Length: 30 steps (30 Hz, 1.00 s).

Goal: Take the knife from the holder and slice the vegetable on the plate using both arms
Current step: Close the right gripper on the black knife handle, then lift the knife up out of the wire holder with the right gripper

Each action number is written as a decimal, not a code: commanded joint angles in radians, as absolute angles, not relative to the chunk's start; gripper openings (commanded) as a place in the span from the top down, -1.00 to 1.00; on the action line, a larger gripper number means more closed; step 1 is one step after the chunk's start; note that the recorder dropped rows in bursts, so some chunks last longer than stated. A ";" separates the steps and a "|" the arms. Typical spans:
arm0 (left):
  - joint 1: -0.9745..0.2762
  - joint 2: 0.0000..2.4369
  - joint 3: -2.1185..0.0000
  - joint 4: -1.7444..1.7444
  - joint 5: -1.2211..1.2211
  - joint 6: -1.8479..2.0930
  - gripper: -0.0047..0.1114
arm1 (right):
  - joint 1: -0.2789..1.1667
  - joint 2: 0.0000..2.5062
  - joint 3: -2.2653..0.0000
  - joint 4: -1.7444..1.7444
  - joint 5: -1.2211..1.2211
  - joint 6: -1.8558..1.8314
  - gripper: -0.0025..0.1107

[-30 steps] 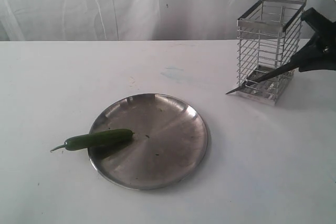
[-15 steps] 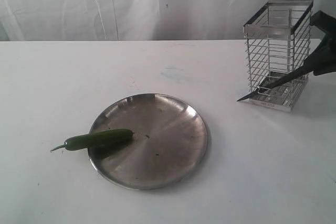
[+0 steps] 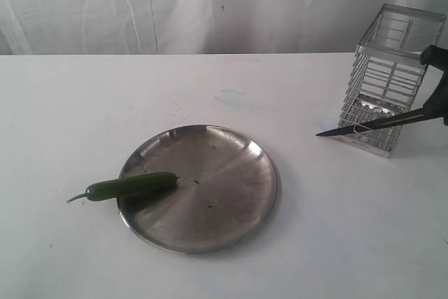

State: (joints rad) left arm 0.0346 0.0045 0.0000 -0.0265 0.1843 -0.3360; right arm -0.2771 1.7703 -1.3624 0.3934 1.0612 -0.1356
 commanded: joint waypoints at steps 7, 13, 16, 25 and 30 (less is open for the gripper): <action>0.027 0.000 0.000 -0.021 0.187 -0.335 0.92 | -0.279 1.786 -1.347 0.320 1.000 -0.182 0.35; 0.027 0.000 0.000 -0.021 0.187 -0.335 0.92 | -0.279 1.786 -1.349 0.324 1.014 -0.184 0.43; 0.027 0.000 0.000 -0.021 0.187 -0.335 0.92 | -0.279 1.772 -1.349 0.324 1.012 -0.180 0.88; 0.027 0.000 0.000 -0.021 0.187 -0.335 0.92 | -0.279 1.662 -1.353 0.526 0.896 -0.387 0.96; 0.027 0.000 0.000 -0.021 0.187 -0.335 0.92 | -0.275 1.633 -1.351 0.545 0.904 -0.415 0.96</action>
